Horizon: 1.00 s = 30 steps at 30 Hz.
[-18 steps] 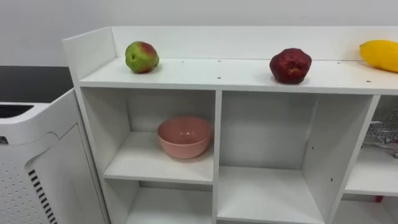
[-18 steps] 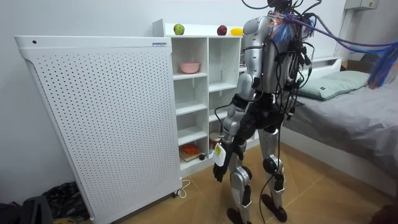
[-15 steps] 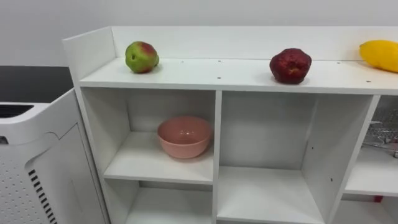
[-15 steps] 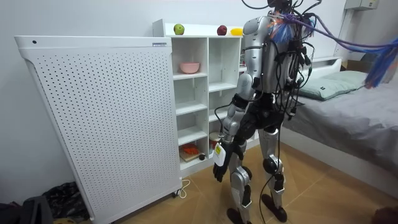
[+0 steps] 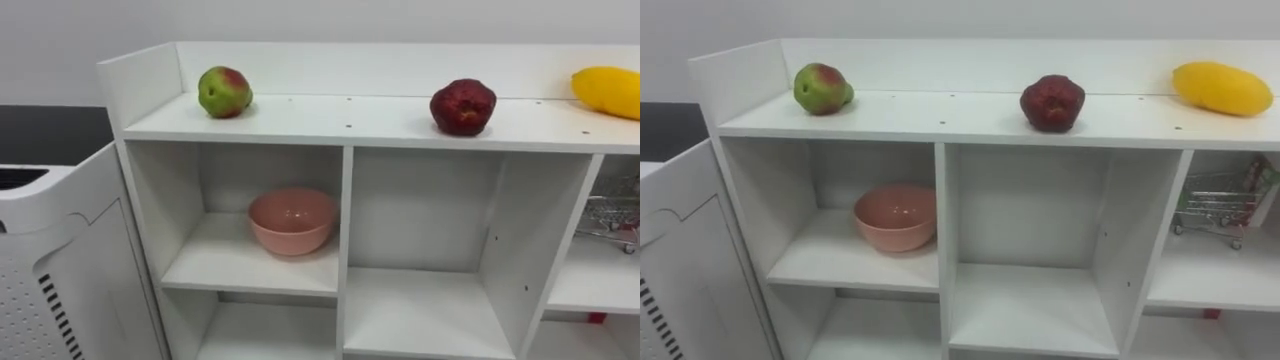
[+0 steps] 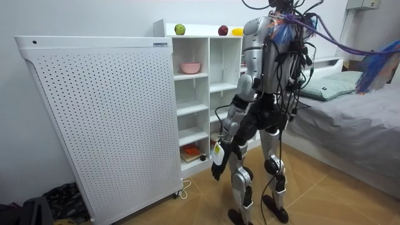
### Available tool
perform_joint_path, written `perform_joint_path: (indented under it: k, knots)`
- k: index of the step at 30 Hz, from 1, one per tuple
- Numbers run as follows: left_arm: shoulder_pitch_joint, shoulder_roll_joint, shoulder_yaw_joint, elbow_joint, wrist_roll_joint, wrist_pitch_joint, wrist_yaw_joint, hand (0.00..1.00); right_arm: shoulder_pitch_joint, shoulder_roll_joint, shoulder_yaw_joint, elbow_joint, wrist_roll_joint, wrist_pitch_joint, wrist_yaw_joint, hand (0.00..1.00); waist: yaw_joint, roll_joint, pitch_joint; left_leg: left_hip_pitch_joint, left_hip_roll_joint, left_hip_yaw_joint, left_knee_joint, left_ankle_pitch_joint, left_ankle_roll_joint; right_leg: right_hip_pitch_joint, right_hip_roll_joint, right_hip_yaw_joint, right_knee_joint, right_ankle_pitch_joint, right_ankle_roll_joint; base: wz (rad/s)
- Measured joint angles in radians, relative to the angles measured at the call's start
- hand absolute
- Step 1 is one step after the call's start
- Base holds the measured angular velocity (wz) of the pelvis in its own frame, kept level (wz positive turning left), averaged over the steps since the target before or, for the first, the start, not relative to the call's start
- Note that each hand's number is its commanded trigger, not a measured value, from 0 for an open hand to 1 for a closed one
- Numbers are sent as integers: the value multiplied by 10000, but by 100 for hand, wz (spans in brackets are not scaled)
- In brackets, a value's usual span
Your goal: Arrange fruit in the closet
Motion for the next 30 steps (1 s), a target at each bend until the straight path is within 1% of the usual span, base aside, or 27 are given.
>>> perform_joint_path:
  k: [3, 4, 5, 6, 7, 8, 9, 10, 11, 12, 13, 14, 15, 16, 17, 19, 21, 22, 24, 26, 28, 30]
  knots:
    - [-77, 0, 187, -61, 1, -219, 103, 0, -44, -92, -672, -361, -27, 11, -472, 0, -14, -10, 9, 55, 23, 136, 13, 0, 0, -46, 1, 128, 2, 0, 0, -14]
    - [-97, 3, 262, -49, 1, -298, 162, 0, -59, -145, -1038, -794, -41, 12, -745, 0, -38, 11, 10, 81, 24, 190, -3, 0, 0, -56, -1, 204, 7, 0, 0, -21]
    - [-102, 1, 440, -62, 1, -388, 221, 0, -69, -173, -1421, -1458, -60, 8, -1063, 0, -67, 19, 15, 109, 25, 274, -12, 1, 2, -66, -6, 251, 6, 0, 0, -19]
    - [-92, 2, 554, -73, 4, -422, 275, 0, -82, -185, -1550, -1780, -71, -26, -1238, 0, -87, 17, 17, 92, 25, 276, -11, 1, 2, -60, -7, 241, 5, 0, 0, -11]
    - [-127, 26, 752, -77, 9, -536, 382, 0, -163, -212, -1772, -2361, -105, -109, -1579, 0, -164, -12, 10, 67, 22, 269, 1, 1, 2, -56, -8, 229, 6, 0, 0, 0]
    - [-144, 39, 826, -93, 6, -611, 440, 0, -208, -218, -1876, -2774, -136, -111, -1770, 0, -208, -25, 10, 47, 21, 261, -1, 1, 2, -62, -9, 228, 7, 0, 0, 0]
    - [-135, 43, 949, -84, -4, -724, 552, 0, -276, -223, -2116, -3635, -145, -165, -2133, 0, -242, -29, 14, 44, 21, 275, -2, 2, 4, -65, -12, 229, 6, 0, 0, 0]
    - [-147, 64, 938, -74, -6, -803, 621, 0, -334, -259, -2149, -4528, -230, -293, -2510, 0, -245, -26, 9, 50, 23, 284, 30, 3, 6, -68, -12, 245, 22, 0, 0, -3]
    - [-150, 66, 920, -75, -10, -824, 673, 0, -402, -276, -2148, -4881, -288, -408, -2713, 0, -245, -29, 7, 51, 24, 284, 58, 3, 6, -68, -11, 248, 23, 0, 0, 0]
    - [-98, 59, 893, -76, -10, -858, 773, 0, -556, -293, -2137, -5614, -492, -534, -3084, 0, -233, -42, 0, 48, 28, 286, 80, 4, 7, -85, -10, 244, 36, 0, 0, 0]
    - [-170, 59, 839, -74, -9, -885, 841, 0, -703, -287, -2077, -6304, -916, -654, -3423, 0, -221, -47, -30, 37, 38, 307, 75, 7, 5, -170, -8, 265, 72, 0, 0, -3]
    - [-159, 59, 802, -78, -10, -884, 891, 0, -777, -257, -2037, -7086, -1368, -682, -3664, 0, -204, -55, -27, 28, 42, 318, 57, 14, 8, -209, -7, 266, 101, 0, 0, -3]
    - [-146, 59, 786, -84, -3, -884, 915, 0, -778, -241, -2006, -7477, -1595, -696, -3789, 0, -183, -37, -39, 33, 44, 319, 55, 14, 9, -215, -7, 266, 120, 0, 0, 0]
    - [-125, 61, 755, -86, -3, -883, 947, 0, -740, -234, -1849, -8242, -2082, -751, -4020, 0, -144, 11, -75, 52, 56, 318, 50, 12, 10, -235, -5, 268, 178, 0, 0, 0]
    - [-117, 61, 743, -86, -3, -882, 960, 0, -723, -224, -1760, -8627, -2327, -762, -4098, 0, -115, 8, -81, 54, 57, 321, 47, 11, 11, -243, -5, 271, 183, 0, 0, -5]
    - [-90, 74, 463, -66, -16, -882, 1025, 0, -722, -199, -1372, -9899, -3327, -850, -4361, 0, 10, -8, -86, 95, 60, 404, 12, 13, 12, -230, -6, 355, 175, 1, 1, -9]
    - [-49, 68, 215, -68, -19, -924, 1030, 0, -726, -154, -1125, -10795, -3691, -927, -4569, 0, 76, -22, -105, 168, 59, 432, -36, 13, 12, -201, -9, 386, 176, 1, 1, -3]
    - [33, 65, 141, -63, -15, -1008, 1032, 0, -732, -137, -940, -11375, -3908, -1028, -4752, 0, 115, -26, -109, 177, 59, 429, -85, 14, 11, -199, -9, 324, 175, 1, 1, 0]
    - [36, 67, 35, -72, -8, -1019, 1031, 0, -777, -130, -789, -11950, -4023, -1345, -4930, 0, 125, -43, -119, 169, 61, 415, -119, 16, 10, -210, -9, 215, 158, 1, 1, 4]
    - [53, 57, -26, -131, 10, -1021, 1003, 0, -798, -101, -785, -12516, -4156, -1386, -5107, 0, 232, -46, -124, 173, 59, 401, -133, 16, 11, -210, -9, 203, 161, 2, 2, 0]
    - [113, 62, -28, -204, 15, -1054, 995, 0, -892, -105, -790, -13118, -4748, -1436, -5387, 0, 327, -46, -125, 188, 57, 371, -140, 17, 9, -195, -8, 198, 160, 1, 2, 0]
    - [168, 62, -37, -121, 17, -1073, 991, 0, -1159, -110, -787, -13325, -4863, -1619, -5471, 0, 340, -51, -124, 237, 57, 357, -147, 20, 7, -169, -6, 224, 159, 1, 2, -2]
